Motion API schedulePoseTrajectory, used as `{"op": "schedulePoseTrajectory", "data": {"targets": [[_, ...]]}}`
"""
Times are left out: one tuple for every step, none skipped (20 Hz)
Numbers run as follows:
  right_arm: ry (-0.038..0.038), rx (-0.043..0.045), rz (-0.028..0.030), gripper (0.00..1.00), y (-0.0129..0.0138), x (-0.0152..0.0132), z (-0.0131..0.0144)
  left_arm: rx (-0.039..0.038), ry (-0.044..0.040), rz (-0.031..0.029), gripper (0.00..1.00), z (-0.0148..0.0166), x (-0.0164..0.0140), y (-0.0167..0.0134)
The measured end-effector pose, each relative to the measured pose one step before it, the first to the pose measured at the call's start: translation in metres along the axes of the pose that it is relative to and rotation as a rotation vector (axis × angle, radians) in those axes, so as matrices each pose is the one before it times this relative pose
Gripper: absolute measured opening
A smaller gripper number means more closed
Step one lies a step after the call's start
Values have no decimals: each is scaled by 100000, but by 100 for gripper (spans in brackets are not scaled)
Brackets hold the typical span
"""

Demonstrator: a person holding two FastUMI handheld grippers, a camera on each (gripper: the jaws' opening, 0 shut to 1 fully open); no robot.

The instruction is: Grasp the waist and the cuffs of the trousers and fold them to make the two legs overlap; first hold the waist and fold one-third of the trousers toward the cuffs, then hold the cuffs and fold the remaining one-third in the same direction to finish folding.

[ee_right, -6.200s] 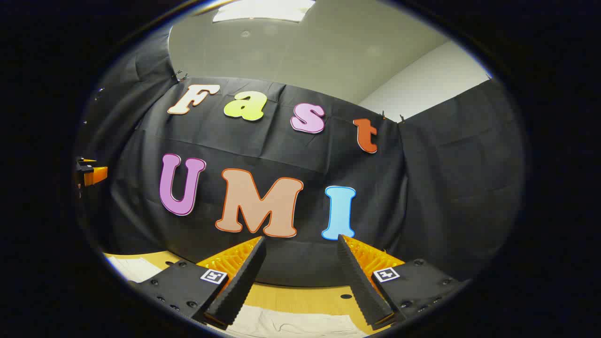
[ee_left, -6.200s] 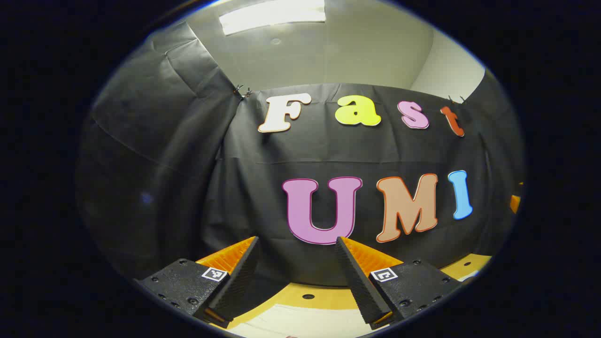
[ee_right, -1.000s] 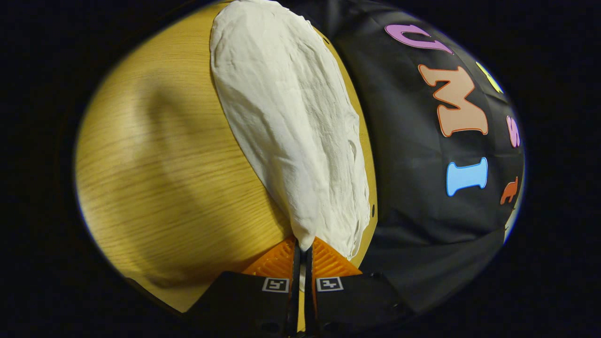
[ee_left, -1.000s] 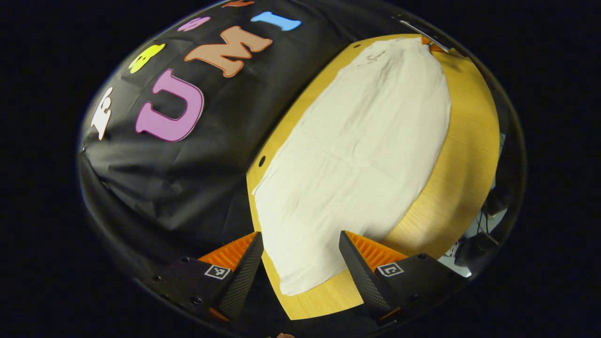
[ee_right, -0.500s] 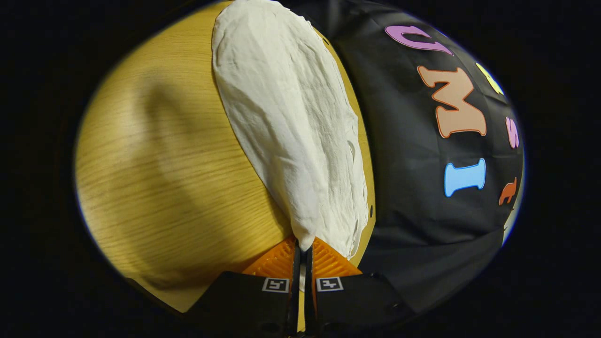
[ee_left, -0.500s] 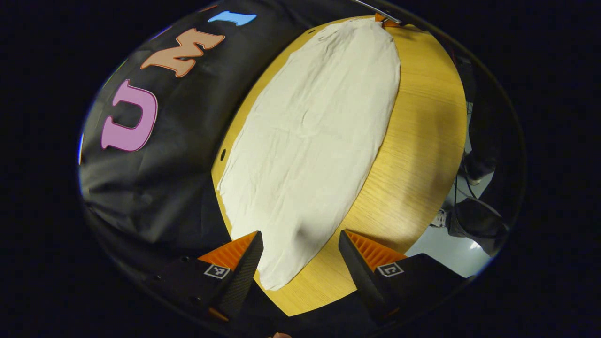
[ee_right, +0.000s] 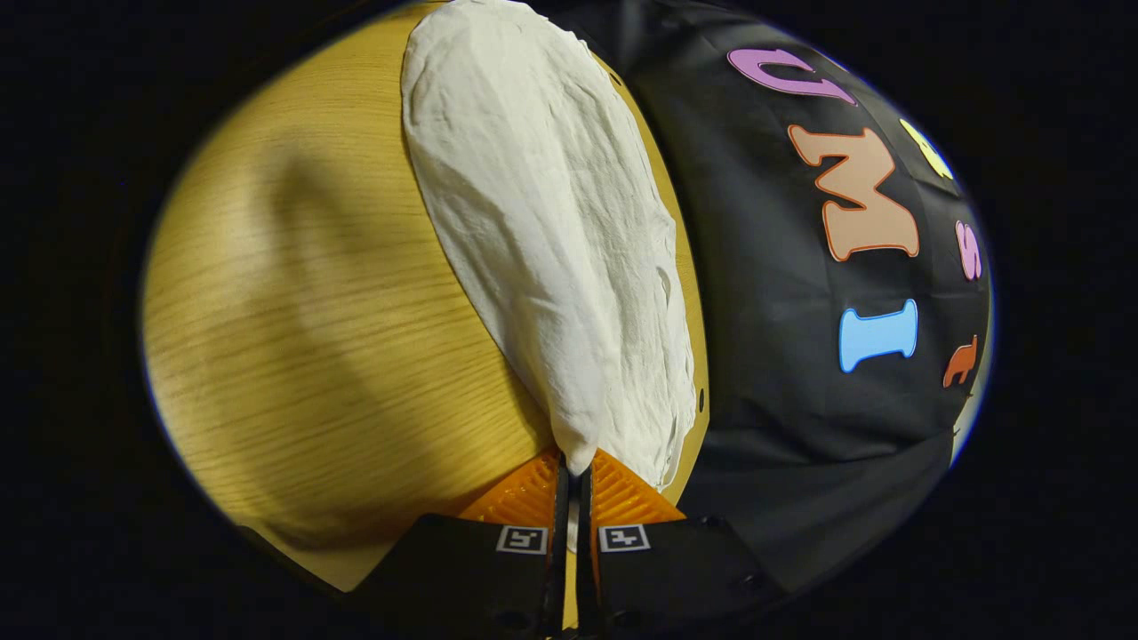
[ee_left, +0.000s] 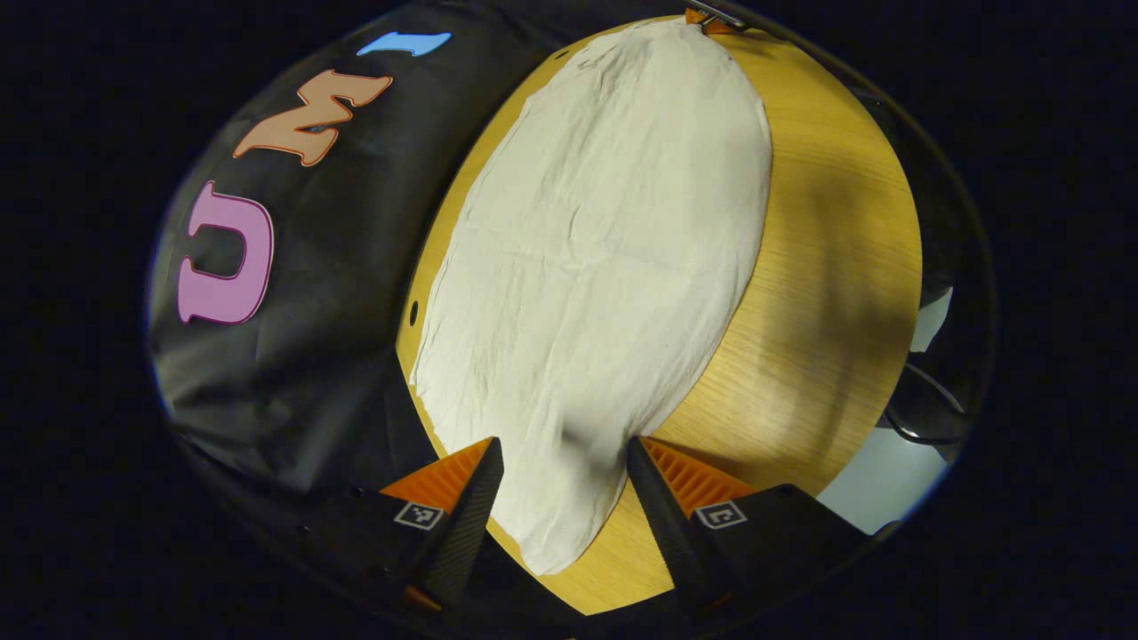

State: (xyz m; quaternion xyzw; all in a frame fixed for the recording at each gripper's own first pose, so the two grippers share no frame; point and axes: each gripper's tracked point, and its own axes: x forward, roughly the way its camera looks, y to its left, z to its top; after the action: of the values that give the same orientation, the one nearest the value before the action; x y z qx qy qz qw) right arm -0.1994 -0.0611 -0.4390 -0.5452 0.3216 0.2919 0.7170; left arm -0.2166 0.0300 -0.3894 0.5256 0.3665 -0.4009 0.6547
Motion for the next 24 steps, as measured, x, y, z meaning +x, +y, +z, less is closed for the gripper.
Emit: {"op": "schedulePoseTrajectory", "data": {"targets": [[-67,19,139,7,-9,-52,73,821,282,113,75,105,466,-12],[-76,-136,62,7,9,29,-51,1452,527,37,68,-75,321,-85],[-31,-93,-16,7,4,9,0,1454,106,-242,57,108,277,-213],[60,3,-88,7,9,82,-21,795,590,-9,49,-46,119,-197],[8,79,-51,10,-41,-4,23,365,773,3,37,-9,39,-208],[63,402,-144,10,-23,-33,-58,455,883,-62,31,-5,41,-144],[-43,367,-104,7,27,-48,54,530,1132,-1414,23,49,11,-456],[-264,469,197,7,-48,36,-29,263,1394,-1064,17,-118,110,-257],[-297,1088,545,7,-82,77,-60,-52,1091,564,4,7,55,39],[-81,2320,965,7,16,-10,-1,-750,634,572,0,-31,71,19],[279,2976,1177,7,-50,-43,-45,-1702,36,760,0,25,-40,47],[310,4119,1978,7,-32,-3,0,-2276,218,496,0,-6,93,35],[302,2927,1605,7,-94,-15,13,-2059,259,-37,0,-87,-15,47],[29,1705,81,7,-442,-151,67,-1929,55,-262,0,44,-14,2],[-946,-184,-1102,7,-758,-236,338,-2783,-3,-527,0,15,-59,9],[-1284,-701,-1835,7,-693,-36,397,-3388,238,-742,0,-66,9,76],[-1368,-250,-1558,7,-809,-244,393,-3801,428,-622,0,6,-118,18],[-1094,308,-1385,7,-699,-70,229,-3961,362,-525,0,-38,-80,69],[-816,585,-1245,7,-816,-262,335,-3602,114,511,0,109,-95,291],[-940,501,-1214,7,-675,-220,197,-3480,-48,819,0,192,-63,484],[-1078,350,-1224,7,-733,-138,336,-3446,226,1555,0,263,-126,627],[-1228,318,-1067,7,-677,-57,422,-3335,-421,1985,0,365,-81,884],[-1501,146,-915,7,-635,-45,397,-3063,-225,2668,0,532,-30,1050],[-1563,-304,-959,7,-651,110,402,-2725,85,2043,0,449,-107,865]]}}
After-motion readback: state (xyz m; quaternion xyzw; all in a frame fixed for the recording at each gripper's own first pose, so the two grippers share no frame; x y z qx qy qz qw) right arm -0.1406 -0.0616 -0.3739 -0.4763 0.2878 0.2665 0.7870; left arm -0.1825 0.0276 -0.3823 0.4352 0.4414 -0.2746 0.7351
